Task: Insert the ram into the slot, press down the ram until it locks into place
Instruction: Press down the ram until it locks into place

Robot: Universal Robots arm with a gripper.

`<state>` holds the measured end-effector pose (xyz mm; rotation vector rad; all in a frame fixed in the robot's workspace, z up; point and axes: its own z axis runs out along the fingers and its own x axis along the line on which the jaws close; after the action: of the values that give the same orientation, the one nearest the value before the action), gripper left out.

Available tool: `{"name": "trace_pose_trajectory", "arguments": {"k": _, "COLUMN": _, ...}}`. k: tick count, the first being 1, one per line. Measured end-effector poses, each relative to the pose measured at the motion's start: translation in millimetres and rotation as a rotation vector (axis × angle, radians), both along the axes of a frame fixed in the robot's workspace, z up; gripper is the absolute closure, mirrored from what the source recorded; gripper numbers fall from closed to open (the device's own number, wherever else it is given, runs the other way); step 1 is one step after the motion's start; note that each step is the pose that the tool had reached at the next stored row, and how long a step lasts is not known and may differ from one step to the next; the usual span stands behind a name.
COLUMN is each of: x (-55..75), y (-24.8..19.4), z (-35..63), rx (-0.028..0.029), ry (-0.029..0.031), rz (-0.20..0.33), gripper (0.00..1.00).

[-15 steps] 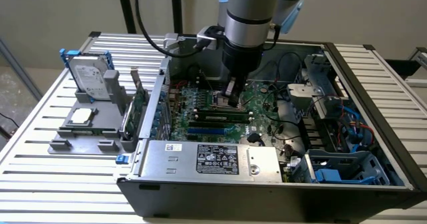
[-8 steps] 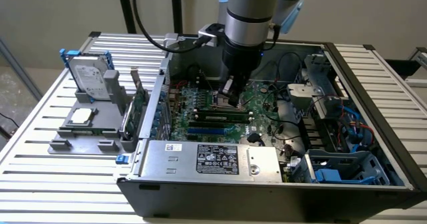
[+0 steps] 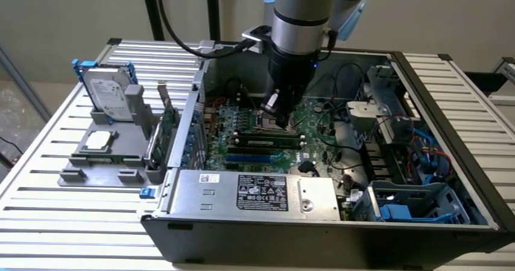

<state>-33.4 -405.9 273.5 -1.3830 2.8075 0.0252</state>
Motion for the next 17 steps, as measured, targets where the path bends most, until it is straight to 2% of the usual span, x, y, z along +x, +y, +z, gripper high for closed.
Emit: {"name": "trace_pose_trajectory", "arguments": {"k": 17, "x": 0.0, "y": 0.0, "z": 3.1, "rx": 0.0000, "ry": 0.0000, "rz": -0.254, "gripper": 0.89}}
